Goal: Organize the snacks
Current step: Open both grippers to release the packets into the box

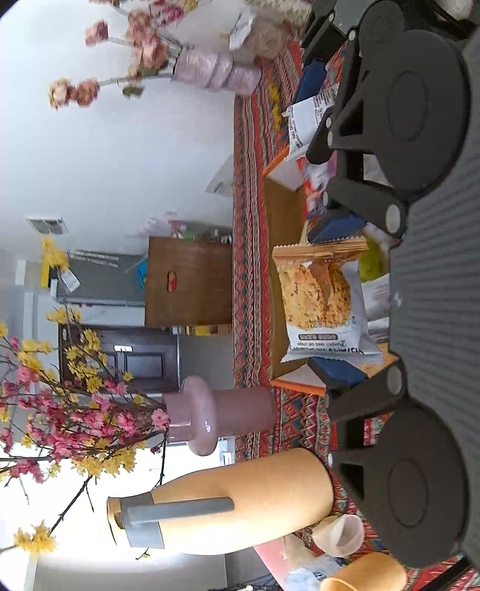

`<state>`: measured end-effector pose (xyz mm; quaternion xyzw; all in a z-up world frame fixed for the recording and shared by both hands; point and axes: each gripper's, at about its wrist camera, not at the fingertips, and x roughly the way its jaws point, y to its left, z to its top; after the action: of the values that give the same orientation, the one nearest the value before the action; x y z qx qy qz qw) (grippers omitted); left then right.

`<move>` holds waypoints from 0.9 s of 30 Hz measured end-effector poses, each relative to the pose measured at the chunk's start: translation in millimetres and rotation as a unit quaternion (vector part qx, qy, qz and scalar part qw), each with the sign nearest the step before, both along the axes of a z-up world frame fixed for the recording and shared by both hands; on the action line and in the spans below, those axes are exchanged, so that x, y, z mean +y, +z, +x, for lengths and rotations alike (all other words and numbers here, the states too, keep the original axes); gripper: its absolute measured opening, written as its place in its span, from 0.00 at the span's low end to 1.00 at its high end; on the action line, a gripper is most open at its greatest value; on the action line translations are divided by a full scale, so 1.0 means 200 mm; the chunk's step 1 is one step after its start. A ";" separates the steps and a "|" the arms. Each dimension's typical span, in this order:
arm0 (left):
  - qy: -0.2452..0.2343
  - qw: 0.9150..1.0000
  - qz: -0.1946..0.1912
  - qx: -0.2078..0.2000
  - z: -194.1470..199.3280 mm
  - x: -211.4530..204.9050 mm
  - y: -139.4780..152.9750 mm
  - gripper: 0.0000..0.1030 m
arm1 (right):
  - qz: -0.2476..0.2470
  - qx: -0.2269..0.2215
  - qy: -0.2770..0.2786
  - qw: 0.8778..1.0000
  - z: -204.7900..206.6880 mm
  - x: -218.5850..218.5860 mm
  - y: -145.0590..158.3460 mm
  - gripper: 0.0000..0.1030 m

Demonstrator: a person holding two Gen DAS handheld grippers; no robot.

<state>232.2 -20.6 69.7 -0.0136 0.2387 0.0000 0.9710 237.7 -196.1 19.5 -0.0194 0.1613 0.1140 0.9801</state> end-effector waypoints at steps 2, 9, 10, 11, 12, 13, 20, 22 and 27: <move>0.015 1.000 0.001 0.005 0.09 0.01 -0.01 0.65 | -0.005 0.009 0.000 1.000 0.12 0.03 0.01 0.54; 0.046 0.999 -0.003 0.023 0.24 0.09 -0.10 0.89 | -0.008 0.061 -0.013 0.998 0.43 0.07 -0.05 0.56; 0.046 0.999 -0.005 0.016 0.23 0.10 -0.10 1.00 | -0.009 0.068 -0.015 0.998 0.45 0.07 -0.06 0.60; 0.047 0.999 -0.006 0.007 0.22 0.11 -0.09 1.00 | -0.007 0.072 -0.019 0.997 0.46 0.07 -0.08 0.66; 0.047 0.999 -0.005 0.002 0.21 0.12 -0.09 1.00 | -0.004 0.074 -0.020 0.997 0.46 0.06 -0.09 0.73; 0.046 0.999 -0.008 0.001 0.21 0.13 -0.09 1.00 | 0.001 0.071 -0.021 0.997 0.46 0.05 -0.09 0.89; 0.047 0.999 -0.007 -0.005 0.11 0.14 -0.07 1.00 | -0.006 0.063 -0.022 0.998 0.38 0.04 -0.07 1.00; 0.046 0.999 -0.005 -0.009 0.06 0.14 -0.06 1.00 | -0.010 0.060 -0.021 0.998 0.33 0.03 -0.06 1.00; 0.031 0.999 0.001 -0.025 -0.12 0.15 -0.05 1.00 | -0.008 0.052 -0.011 0.999 0.15 -0.01 -0.04 1.00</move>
<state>207.4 8.6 60.1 -0.0196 0.2141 0.0299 0.9762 267.8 -198.7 11.4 -0.0192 0.2130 0.1029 0.9714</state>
